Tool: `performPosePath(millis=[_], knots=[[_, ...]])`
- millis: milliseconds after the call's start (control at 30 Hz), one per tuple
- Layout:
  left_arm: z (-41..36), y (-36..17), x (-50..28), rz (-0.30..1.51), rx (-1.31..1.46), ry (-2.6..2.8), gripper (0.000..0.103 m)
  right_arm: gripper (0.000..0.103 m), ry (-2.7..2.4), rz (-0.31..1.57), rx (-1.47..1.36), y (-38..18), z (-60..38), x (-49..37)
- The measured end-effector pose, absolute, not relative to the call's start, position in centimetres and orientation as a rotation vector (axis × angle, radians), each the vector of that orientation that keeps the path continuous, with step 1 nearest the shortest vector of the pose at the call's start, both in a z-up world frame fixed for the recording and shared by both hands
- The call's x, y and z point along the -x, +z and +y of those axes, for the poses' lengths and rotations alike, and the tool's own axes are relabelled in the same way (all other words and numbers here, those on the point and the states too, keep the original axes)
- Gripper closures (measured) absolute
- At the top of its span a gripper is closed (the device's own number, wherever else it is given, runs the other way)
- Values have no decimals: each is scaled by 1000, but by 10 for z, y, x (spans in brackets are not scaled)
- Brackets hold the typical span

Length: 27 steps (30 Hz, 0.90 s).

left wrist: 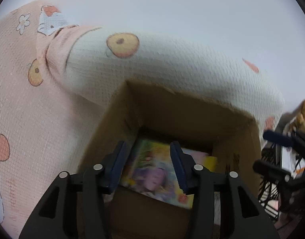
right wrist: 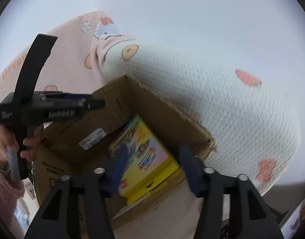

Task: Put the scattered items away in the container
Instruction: 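Carry the pastel box with both tools over the cardboard box, then lower the pastel box into the cardboard box and open both tools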

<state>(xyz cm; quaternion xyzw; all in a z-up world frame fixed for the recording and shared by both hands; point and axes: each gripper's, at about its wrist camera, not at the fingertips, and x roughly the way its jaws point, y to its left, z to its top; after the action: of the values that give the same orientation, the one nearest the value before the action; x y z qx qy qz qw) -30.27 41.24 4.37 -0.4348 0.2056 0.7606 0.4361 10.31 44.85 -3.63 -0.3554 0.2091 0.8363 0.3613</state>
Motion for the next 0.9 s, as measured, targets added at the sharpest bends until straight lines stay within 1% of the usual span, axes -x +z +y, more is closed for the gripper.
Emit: performPosePath(millis=[133, 233, 333, 433, 600, 700, 833, 867, 900], knots=[[397, 23, 299, 491, 1188, 1860, 51, 47, 2184, 566, 979, -43, 452, -97], [380, 16, 303, 392, 1233, 1856, 51, 47, 2206, 564, 1047, -49, 451, -87], [363, 13, 311, 286, 1279, 1879, 51, 47, 2227, 470, 1107, -50, 447, -73], [348, 15, 320, 235, 1297, 1906, 51, 47, 2264, 419, 1197, -48, 447, -56], [323, 22, 331, 177, 1305, 1914, 51, 47, 2342, 492, 1418, -45, 453, -19], [318, 26, 330, 131, 1341, 1886, 51, 46, 2310, 557, 1587, -55, 461, 13], [302, 28, 322, 172, 1320, 1922, 51, 44, 2235, 588, 1769, -77, 457, 45], [298, 28, 320, 187, 1309, 1940, 53, 44, 2244, 614, 1793, -82, 454, 50], [294, 28, 319, 197, 1291, 1962, 63, 45, 2252, 656, 1821, -89, 450, 55]])
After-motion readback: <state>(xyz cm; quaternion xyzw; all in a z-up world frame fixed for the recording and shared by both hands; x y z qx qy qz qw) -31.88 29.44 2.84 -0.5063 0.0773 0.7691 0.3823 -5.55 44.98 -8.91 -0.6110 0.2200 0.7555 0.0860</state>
